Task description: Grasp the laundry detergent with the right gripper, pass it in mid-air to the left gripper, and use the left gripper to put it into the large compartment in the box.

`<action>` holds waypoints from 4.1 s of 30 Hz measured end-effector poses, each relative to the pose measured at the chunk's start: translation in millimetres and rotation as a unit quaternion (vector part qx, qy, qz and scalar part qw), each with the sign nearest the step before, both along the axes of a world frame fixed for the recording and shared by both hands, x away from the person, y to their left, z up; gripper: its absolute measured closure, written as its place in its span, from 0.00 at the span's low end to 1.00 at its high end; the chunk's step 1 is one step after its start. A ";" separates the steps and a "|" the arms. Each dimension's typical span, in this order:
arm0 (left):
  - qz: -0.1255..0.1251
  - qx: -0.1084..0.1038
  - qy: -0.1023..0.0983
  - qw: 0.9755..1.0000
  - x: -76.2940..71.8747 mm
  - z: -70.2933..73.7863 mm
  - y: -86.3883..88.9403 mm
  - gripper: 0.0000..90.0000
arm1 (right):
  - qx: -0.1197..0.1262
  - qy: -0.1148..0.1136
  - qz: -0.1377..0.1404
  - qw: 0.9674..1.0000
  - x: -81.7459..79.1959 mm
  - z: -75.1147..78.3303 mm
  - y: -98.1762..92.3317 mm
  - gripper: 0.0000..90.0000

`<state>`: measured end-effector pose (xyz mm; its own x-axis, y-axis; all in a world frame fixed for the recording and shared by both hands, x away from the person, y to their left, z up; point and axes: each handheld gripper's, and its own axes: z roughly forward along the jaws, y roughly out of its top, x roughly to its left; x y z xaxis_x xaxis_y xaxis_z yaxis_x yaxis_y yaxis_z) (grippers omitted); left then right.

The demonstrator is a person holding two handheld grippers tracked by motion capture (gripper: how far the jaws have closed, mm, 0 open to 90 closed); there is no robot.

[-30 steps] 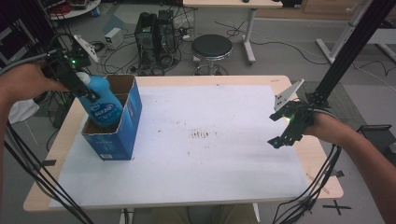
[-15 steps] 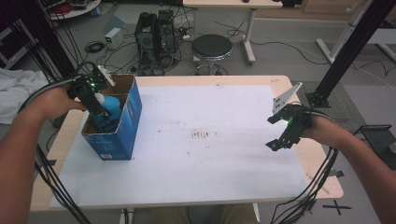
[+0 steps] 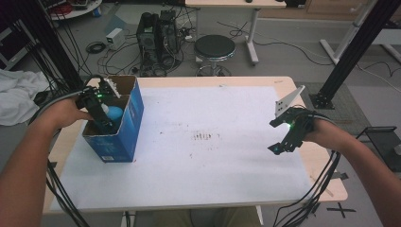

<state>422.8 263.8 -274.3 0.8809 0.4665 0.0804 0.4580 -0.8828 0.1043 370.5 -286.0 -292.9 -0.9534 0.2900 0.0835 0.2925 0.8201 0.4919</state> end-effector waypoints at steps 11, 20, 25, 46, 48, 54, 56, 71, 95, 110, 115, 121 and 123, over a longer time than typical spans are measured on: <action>0.010 -0.007 0.007 1.000 4.4 -1.4 0.9 0.41 | 0.001 0.001 0.002 1.000 -1.3 -2.6 2.0 0.01; 0.023 -0.020 0.004 1.000 5.4 -2.9 1.8 0.35 | 0.002 0.003 -0.002 1.000 -1.6 -4.1 1.9 0.01; 0.022 -0.023 0.001 0.999 4.8 -1.3 3.3 0.35 | 0.000 -0.002 0.002 1.000 -1.5 -3.7 2.7 0.01; 0.079 -0.106 -0.069 0.989 -16.8 45.7 22.4 0.31 | 0.009 -0.005 0.005 1.000 -4.4 -0.9 3.3 0.01; 0.079 -0.109 -0.071 0.988 -19.2 53.8 22.8 0.31 | 0.009 -0.006 0.002 1.000 -5.5 -0.1 3.4 0.01; 0.084 -0.126 -0.064 0.986 -28.8 80.7 17.5 0.31 | 0.010 -0.009 0.003 1.000 -5.3 2.7 3.8 0.01; 0.086 -0.133 -0.067 0.985 -31.3 85.2 15.0 0.31 | 0.008 -0.009 0.002 1.000 -5.7 3.5 4.3 0.01; 0.016 -0.154 -0.069 0.985 -49.1 107.9 -41.4 0.31 | 0.005 -0.004 0.002 1.000 -10.2 6.3 3.5 0.01; -0.111 -0.126 -0.047 0.985 -29.2 87.2 -158.5 0.17 | 0.010 -0.008 0.004 1.000 -13.4 9.2 3.7 0.01; -0.108 -0.124 -0.066 0.984 -1.3 70.9 -183.0 0.17 | 0.016 -0.019 0.005 1.000 -1.1 8.7 8.0 0.01; -0.107 -0.138 -0.068 0.982 4.8 65.7 -188.7 0.17 | 0.019 -0.017 0.007 1.000 3.6 8.7 9.9 0.01; -0.120 -0.150 -0.076 0.978 7.9 62.5 -200.3 0.17 | 0.022 -0.017 0.006 1.000 7.2 9.0 12.2 0.01; -0.125 -0.147 -0.073 0.978 7.2 58.5 -206.5 0.17 | 0.022 -0.016 0.002 1.000 8.3 9.2 13.2 0.01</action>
<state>430.0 57.3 -215.8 0.9597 0.2590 0.1088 0.1918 -0.8871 0.4198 378.7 -272.8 -283.7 -0.9571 0.2823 0.0657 0.2725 0.7986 0.5366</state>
